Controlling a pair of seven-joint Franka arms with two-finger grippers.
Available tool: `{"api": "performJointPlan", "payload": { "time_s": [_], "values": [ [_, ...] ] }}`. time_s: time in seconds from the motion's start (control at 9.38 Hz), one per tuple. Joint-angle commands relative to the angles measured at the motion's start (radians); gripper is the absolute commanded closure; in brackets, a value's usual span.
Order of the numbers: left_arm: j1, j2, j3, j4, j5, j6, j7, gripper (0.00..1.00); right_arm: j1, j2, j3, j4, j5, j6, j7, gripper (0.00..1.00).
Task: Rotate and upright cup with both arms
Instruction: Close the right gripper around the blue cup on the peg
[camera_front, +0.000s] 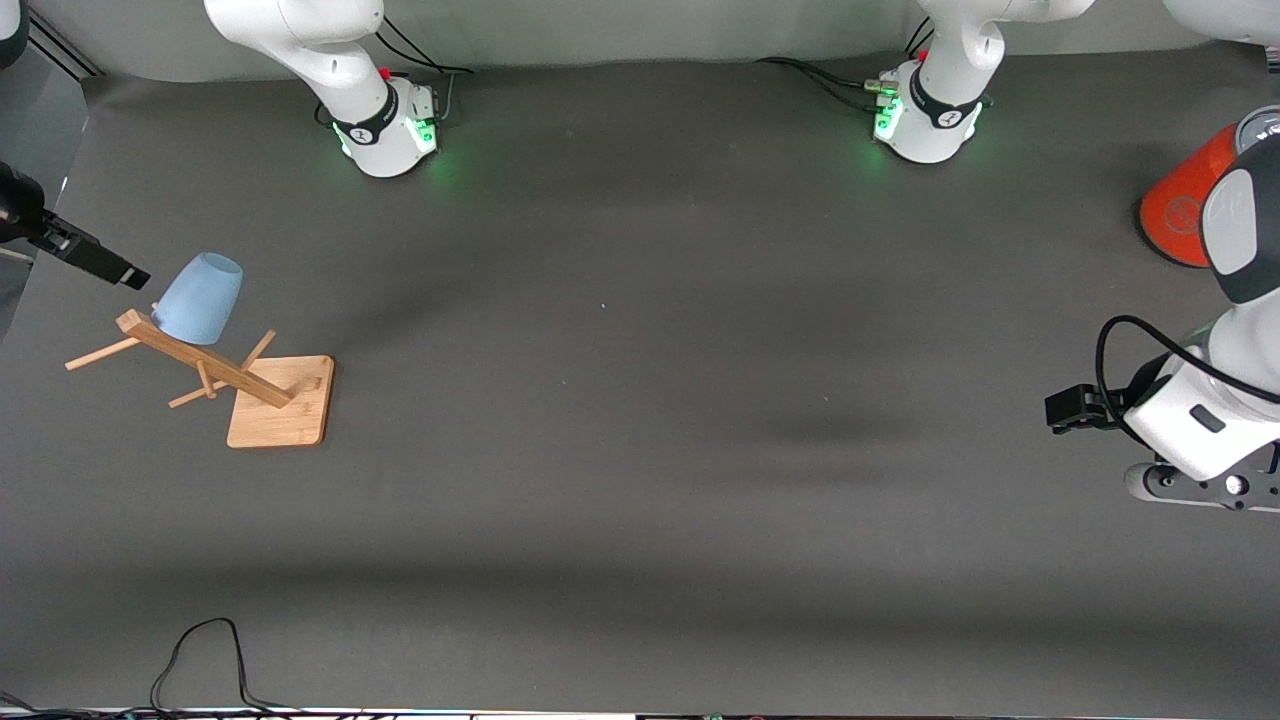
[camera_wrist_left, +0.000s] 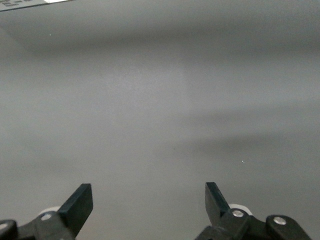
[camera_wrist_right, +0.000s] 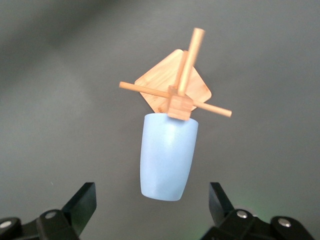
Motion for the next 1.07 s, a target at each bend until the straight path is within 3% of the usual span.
{"api": "performJointPlan", "payload": {
  "time_s": [0.0,0.53,0.96],
  "values": [
    [0.007,0.01,0.001,0.021,0.005,-0.018,0.017,0.0,0.004,-0.009,-0.006,-0.055,0.004,0.016,0.079,0.0],
    [0.008,0.01,0.001,0.019,-0.001,-0.02,0.017,0.0,-0.003,0.012,-0.02,-0.229,0.004,0.201,0.068,0.0],
    [0.009,0.01,0.001,0.019,-0.003,-0.021,0.017,0.0,-0.003,0.08,-0.021,-0.246,0.004,0.268,0.068,0.0]
  ]
}}
